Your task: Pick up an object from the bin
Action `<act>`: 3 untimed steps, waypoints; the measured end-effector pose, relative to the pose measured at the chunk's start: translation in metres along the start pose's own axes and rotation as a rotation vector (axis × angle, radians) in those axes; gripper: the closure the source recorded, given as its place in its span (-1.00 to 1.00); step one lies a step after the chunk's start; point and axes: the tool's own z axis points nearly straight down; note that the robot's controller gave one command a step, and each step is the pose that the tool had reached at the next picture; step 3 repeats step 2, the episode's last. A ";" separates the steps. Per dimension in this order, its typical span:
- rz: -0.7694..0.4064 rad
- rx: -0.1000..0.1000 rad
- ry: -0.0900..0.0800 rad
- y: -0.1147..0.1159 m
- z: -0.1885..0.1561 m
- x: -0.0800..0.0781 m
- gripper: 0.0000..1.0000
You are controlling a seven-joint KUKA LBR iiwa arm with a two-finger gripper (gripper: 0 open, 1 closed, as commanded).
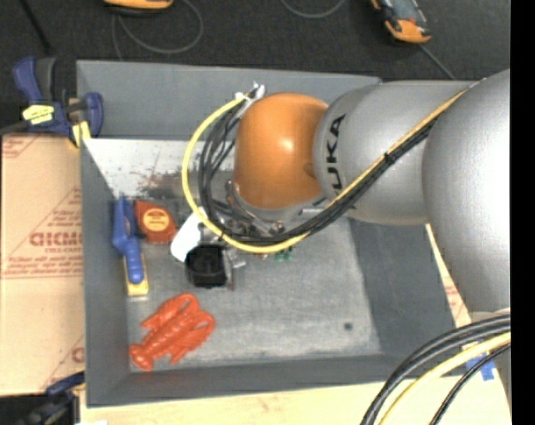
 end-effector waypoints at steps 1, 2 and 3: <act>-0.011 -0.003 0.020 -0.012 -0.031 0.010 1.00; 0.054 -0.002 0.008 -0.021 -0.101 -0.033 1.00; 0.054 -0.002 0.008 -0.021 -0.101 -0.033 1.00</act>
Offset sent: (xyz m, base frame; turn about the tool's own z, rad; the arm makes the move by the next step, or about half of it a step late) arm 0.0356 -0.0096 0.1005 0.0547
